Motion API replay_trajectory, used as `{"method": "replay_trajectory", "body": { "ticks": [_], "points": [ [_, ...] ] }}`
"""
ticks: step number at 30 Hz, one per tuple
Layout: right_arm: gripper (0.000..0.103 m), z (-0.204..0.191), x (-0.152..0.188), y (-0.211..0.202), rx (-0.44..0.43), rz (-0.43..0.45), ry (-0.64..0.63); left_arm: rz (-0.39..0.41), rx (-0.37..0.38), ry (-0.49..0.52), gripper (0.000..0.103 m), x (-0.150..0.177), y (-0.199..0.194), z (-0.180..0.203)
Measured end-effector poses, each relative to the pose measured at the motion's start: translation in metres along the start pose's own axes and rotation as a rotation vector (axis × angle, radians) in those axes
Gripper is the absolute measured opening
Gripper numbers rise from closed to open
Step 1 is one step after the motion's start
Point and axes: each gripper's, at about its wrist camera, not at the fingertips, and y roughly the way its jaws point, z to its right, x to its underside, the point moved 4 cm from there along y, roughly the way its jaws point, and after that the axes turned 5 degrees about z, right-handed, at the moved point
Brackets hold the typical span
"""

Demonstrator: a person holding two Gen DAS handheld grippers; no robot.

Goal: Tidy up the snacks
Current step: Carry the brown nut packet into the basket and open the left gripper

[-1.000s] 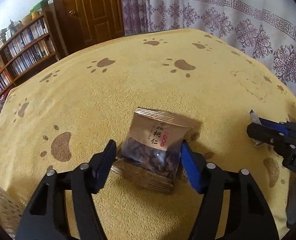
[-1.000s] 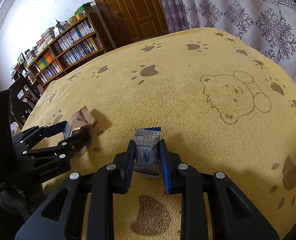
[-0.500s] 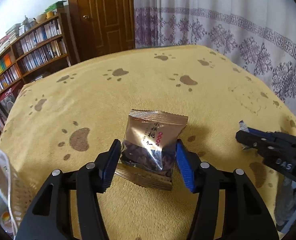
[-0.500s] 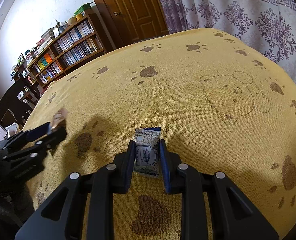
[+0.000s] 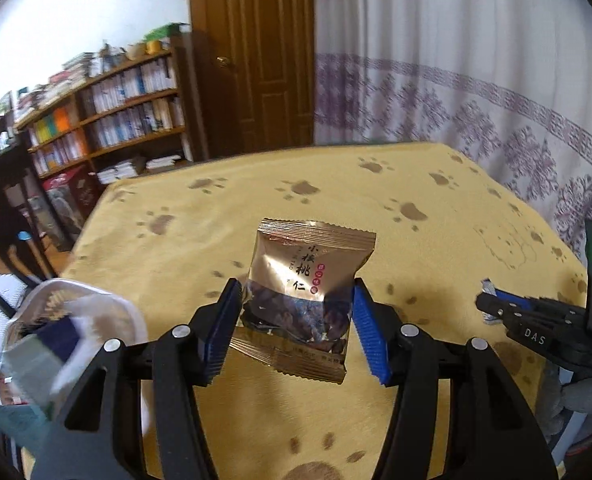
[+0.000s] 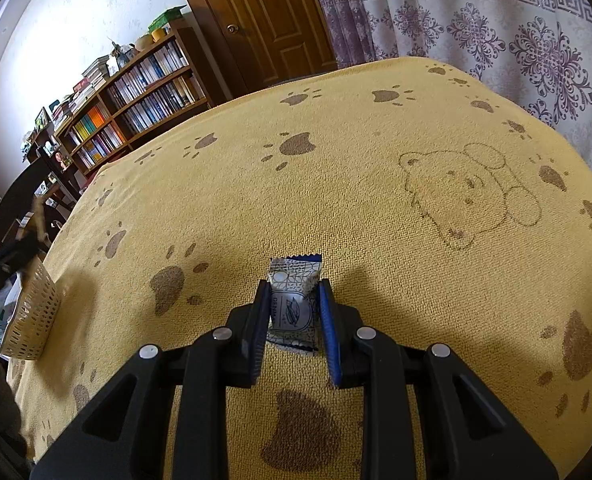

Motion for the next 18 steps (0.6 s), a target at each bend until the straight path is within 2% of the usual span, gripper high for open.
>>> {"method": "replay_trajectory", "body": {
  "ticks": [8, 18],
  "points": [
    [0.024, 0.001, -0.001, -0.001, 0.000, 0.002, 0.001, 0.066, -0.151, -0.086, 0.057, -0.002, -0.041, -0.067],
    [0.024, 0.001, -0.002, 0.000, 0.001, 0.003, 0.000, 0.036, -0.315, -0.210, 0.057, 0.017, -0.047, -0.139]
  ]
}}
